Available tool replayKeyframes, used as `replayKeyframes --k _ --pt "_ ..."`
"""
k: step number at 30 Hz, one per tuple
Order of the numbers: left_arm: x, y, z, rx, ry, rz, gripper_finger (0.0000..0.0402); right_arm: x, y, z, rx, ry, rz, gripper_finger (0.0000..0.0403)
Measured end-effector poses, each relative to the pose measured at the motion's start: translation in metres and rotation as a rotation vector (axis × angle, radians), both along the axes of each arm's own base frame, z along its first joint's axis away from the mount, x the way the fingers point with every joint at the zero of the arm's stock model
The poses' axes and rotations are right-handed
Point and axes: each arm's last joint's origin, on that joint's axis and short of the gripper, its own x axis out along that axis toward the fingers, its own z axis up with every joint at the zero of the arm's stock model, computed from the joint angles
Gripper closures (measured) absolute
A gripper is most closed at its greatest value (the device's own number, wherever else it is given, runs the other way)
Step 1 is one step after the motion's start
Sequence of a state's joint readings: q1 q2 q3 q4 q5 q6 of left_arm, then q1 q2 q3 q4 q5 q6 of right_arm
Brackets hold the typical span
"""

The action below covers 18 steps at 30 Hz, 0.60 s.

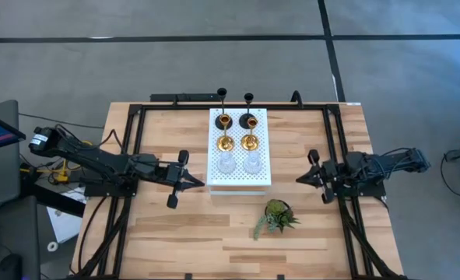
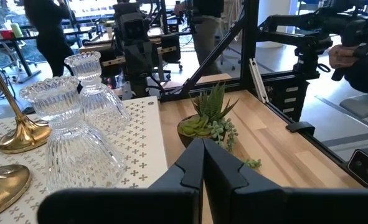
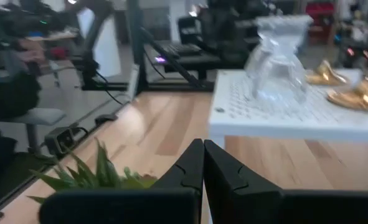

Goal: Pick & Place candle stick holders
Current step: Return to Home Position

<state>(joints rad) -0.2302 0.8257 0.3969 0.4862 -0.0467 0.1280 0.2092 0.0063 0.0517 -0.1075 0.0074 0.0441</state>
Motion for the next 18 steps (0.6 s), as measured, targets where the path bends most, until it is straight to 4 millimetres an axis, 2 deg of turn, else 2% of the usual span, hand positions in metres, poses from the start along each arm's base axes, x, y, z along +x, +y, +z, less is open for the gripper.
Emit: replayKeyframes --k 18 --pt "0.0 -0.0001 -0.0001 -0.006 0.002 -0.001 0.0396 0.002 0.001 -0.0019 -0.033 -0.045 0.026 0.0403"
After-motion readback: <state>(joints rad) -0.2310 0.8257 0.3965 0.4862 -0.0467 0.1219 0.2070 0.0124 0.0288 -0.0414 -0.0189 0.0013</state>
